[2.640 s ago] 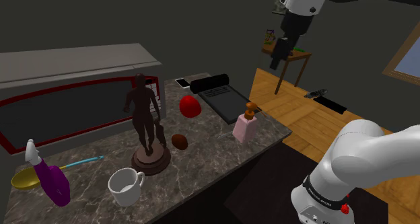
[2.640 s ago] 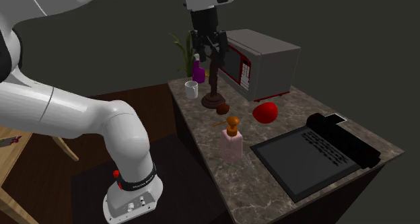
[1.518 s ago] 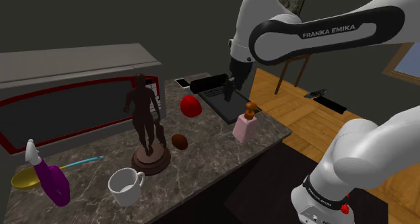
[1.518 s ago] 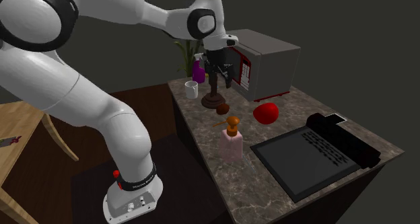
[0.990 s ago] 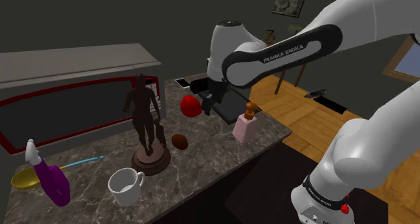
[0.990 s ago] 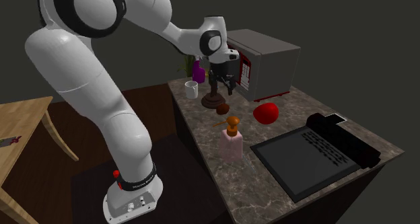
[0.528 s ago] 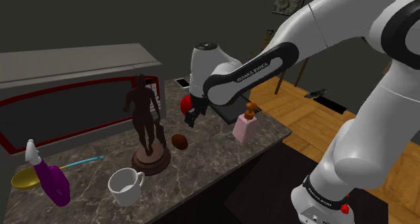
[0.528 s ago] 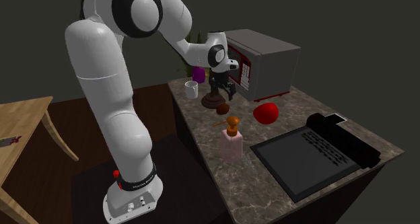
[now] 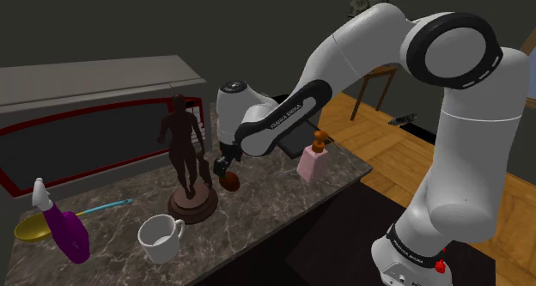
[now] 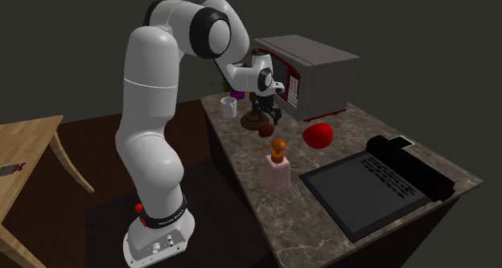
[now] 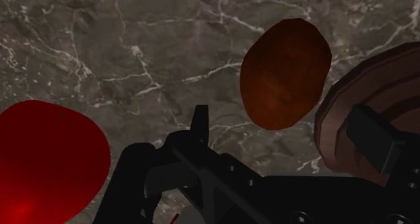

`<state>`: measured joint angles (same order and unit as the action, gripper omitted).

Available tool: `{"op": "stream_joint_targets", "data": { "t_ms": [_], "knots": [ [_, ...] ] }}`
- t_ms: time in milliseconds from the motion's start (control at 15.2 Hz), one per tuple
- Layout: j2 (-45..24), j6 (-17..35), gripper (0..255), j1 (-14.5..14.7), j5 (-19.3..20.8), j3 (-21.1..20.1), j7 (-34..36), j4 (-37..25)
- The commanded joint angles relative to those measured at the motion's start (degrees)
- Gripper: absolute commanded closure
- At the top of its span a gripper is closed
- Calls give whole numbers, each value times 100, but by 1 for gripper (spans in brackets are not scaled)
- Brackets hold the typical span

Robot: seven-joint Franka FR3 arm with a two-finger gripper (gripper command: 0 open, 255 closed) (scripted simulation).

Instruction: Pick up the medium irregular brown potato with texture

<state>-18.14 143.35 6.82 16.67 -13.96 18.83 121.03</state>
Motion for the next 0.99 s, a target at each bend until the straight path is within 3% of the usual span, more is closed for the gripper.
{"op": "stream_joint_targets", "data": {
  "t_ms": [0,594,660,924],
  "knots": [
    [-304,101,0,88,123,34,106,-189],
    [-758,530,0,205,385,202,328,-197],
    [-757,537,255,209,388,203,334,-187],
    [-759,528,255,206,385,201,328,-200]
  ]
}}
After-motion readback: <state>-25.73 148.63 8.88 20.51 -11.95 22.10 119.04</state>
